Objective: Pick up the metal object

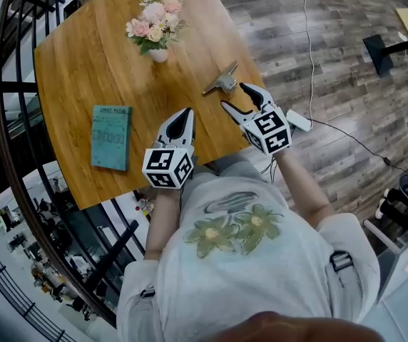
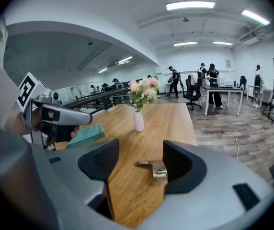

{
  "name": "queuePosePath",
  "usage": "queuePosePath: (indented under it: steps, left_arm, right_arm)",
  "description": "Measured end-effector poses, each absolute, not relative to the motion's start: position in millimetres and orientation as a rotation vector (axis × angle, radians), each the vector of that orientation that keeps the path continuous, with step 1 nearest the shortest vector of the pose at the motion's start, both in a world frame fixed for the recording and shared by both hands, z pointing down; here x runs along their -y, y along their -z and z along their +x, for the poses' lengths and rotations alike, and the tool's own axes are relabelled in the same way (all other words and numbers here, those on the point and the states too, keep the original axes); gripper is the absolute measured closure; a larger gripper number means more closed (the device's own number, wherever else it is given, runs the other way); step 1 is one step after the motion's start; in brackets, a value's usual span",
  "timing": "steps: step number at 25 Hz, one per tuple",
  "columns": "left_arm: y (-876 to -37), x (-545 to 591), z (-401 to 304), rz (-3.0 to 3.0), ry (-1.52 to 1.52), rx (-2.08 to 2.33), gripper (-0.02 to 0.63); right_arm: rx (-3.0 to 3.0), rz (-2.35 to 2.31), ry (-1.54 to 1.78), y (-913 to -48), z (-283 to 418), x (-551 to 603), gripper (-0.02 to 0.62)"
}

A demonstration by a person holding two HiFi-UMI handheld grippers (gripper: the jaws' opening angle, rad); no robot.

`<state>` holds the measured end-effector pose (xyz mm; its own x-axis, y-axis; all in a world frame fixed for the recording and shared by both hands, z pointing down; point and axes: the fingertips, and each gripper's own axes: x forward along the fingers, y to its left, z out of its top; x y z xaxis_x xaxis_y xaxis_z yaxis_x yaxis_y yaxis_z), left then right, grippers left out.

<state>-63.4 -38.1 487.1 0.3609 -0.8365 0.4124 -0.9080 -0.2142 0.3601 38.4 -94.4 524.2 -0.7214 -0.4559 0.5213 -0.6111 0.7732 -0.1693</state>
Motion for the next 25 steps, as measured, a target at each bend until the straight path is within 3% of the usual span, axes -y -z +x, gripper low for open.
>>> queuePosePath:
  steps: [25]
  left_arm:
    - [-514, 69, -86, 2.057, -0.246, 1.427, 0.592]
  right_arm:
    - [2.325, 0.718, -0.455, -612, 21, 139, 0.31]
